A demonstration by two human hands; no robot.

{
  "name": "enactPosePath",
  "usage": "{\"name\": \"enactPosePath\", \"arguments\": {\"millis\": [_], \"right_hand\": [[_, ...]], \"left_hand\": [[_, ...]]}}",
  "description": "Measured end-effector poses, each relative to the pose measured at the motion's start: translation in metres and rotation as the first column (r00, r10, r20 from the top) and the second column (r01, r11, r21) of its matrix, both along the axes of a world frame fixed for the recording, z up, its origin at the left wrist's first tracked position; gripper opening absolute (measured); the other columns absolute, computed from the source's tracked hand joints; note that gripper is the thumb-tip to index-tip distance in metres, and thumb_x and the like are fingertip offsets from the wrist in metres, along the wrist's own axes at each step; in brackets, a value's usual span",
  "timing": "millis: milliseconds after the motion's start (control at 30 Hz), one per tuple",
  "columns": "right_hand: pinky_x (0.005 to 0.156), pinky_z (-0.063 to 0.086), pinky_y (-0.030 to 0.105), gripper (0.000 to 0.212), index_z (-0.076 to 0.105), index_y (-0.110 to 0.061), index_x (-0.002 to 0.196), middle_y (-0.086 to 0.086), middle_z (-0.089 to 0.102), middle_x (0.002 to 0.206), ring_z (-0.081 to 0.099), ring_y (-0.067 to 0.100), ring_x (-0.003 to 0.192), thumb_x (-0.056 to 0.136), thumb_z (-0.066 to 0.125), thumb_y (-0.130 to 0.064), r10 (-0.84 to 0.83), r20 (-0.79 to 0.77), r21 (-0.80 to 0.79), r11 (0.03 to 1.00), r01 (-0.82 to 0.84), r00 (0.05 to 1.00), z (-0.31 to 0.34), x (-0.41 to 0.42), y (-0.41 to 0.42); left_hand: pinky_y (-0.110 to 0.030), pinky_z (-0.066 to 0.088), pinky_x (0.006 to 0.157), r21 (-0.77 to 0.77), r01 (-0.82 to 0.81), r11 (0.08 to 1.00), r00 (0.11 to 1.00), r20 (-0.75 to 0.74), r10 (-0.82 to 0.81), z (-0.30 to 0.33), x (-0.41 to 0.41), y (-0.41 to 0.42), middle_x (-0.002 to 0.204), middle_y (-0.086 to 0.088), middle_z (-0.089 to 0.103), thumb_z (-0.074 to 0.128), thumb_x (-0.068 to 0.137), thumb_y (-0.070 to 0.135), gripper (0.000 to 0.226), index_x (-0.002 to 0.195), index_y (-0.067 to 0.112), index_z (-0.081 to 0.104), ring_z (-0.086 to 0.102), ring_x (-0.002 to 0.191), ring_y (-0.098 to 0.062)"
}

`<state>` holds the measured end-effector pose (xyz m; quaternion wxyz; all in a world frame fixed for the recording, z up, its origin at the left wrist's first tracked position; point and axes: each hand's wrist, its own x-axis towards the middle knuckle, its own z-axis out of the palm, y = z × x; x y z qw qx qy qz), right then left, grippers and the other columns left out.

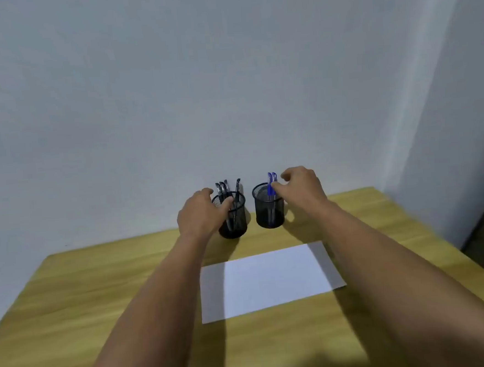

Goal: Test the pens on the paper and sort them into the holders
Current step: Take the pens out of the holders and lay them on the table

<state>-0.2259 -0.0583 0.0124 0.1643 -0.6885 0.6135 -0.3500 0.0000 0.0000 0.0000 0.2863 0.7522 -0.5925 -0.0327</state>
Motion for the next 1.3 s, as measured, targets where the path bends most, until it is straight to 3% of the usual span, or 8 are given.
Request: {"name": "enactPosePath", "arguments": {"millis": [133, 233, 333, 467, 600, 800, 1033, 1300], "right_hand": [[0.065, 0.048, 0.038, 0.037, 0.069, -0.008, 0.075, 0.008, 0.068, 0.076, 0.065, 0.036, 0.085, 0.092, 0.074, -0.040, -0.050, 0.007, 0.054, 0.997, 0.050, 0.999, -0.015, 0.012, -0.035], [0.071, 0.055, 0.038, 0.046, 0.072, -0.010, 0.075, 0.007, 0.073, 0.076, 0.070, 0.032, 0.082, 0.087, 0.076, -0.054, -0.083, 0.065, 0.083, 0.994, 0.078, 0.994, -0.027, 0.021, -0.054], [0.077, 0.060, 0.039, 0.051, 0.075, -0.012, 0.076, 0.004, 0.076, 0.080, 0.072, 0.030, 0.082, 0.083, 0.077, -0.062, -0.147, 0.117, 0.104, 0.985, 0.135, 0.982, -0.031, 0.021, -0.064], [0.073, 0.058, 0.038, 0.053, 0.072, -0.013, 0.075, 0.003, 0.075, 0.079, 0.071, 0.030, 0.080, 0.079, 0.079, -0.065, -0.161, 0.105, 0.126, 0.981, 0.148, 0.981, -0.035, 0.024, -0.068], [0.069, 0.052, 0.034, 0.042, 0.070, -0.011, 0.074, 0.004, 0.073, 0.079, 0.071, 0.031, 0.082, 0.085, 0.080, -0.050, -0.146, 0.164, 0.139, 0.983, 0.123, 0.976, -0.039, 0.030, -0.071], [0.088, 0.060, 0.047, 0.035, 0.071, -0.016, 0.070, -0.002, 0.072, 0.074, 0.070, 0.030, 0.084, 0.090, 0.079, -0.044, -0.150, 0.236, 0.143, 0.983, 0.118, 0.960, -0.044, 0.033, -0.073], [0.096, 0.057, 0.051, 0.034, 0.079, -0.011, 0.081, 0.002, 0.077, 0.079, 0.071, 0.029, 0.087, 0.091, 0.078, -0.044, -0.177, 0.329, 0.145, 0.980, 0.136, 0.928, -0.043, 0.035, -0.070], [0.095, 0.038, 0.043, 0.029, 0.082, -0.017, 0.089, 0.001, 0.080, 0.091, 0.067, 0.027, 0.095, 0.097, 0.073, -0.043, -0.190, 0.352, 0.124, 0.980, 0.155, 0.917, -0.038, 0.037, -0.066]], "left_hand": [[-0.036, 0.046, 0.081, 0.034, -0.086, 0.996, 0.988, -0.125, 0.090, -0.011, 0.001, -0.034, 0.119, 0.004, 0.071, 0.057, 0.080, 0.077, 0.069, 0.123, 0.023, 0.065, 0.064, 0.114, -0.027], [-0.032, 0.044, 0.066, 0.030, -0.102, 0.994, 0.972, -0.209, 0.106, -0.016, -0.002, -0.054, 0.081, 0.006, 0.069, 0.059, 0.068, 0.086, 0.067, 0.083, 0.020, 0.066, 0.067, 0.084, -0.025], [-0.031, 0.045, 0.062, 0.059, -0.113, 0.992, 0.966, -0.229, 0.123, -0.018, -0.003, -0.065, 0.069, 0.005, 0.067, 0.062, 0.061, 0.089, 0.074, 0.072, 0.016, 0.062, 0.064, 0.070, -0.019], [-0.031, 0.047, 0.063, 0.054, -0.121, 0.991, 0.964, -0.231, 0.130, -0.025, -0.005, -0.074, 0.068, 0.006, 0.066, 0.066, 0.056, 0.089, 0.074, 0.071, 0.017, 0.064, 0.063, 0.068, -0.018], [-0.030, 0.040, 0.057, 0.035, -0.075, 0.997, 0.927, -0.365, 0.083, -0.031, -0.002, -0.082, 0.063, 0.004, 0.063, 0.077, 0.066, 0.071, 0.062, 0.068, 0.013, 0.057, 0.062, 0.066, -0.019], [-0.040, 0.059, 0.076, -0.043, -0.039, 0.998, 0.863, -0.506, 0.012, -0.041, 0.008, -0.093, 0.076, 0.002, 0.072, 0.075, 0.077, 0.044, 0.026, 0.075, 0.019, 0.068, 0.070, 0.083, -0.024], [-0.036, 0.050, 0.072, -0.084, -0.008, 0.996, 0.877, -0.479, -0.033, -0.045, 0.007, -0.092, 0.079, 0.000, 0.067, 0.062, 0.095, 0.044, 0.032, 0.072, 0.021, 0.057, 0.066, 0.087, -0.029], [-0.044, 0.050, 0.086, -0.096, 0.011, 0.995, 0.916, -0.398, -0.049, -0.042, 0.005, -0.089, 0.101, -0.006, 0.065, 0.042, 0.104, 0.046, 0.035, 0.105, 0.013, 0.055, 0.060, 0.100, -0.033]]}}
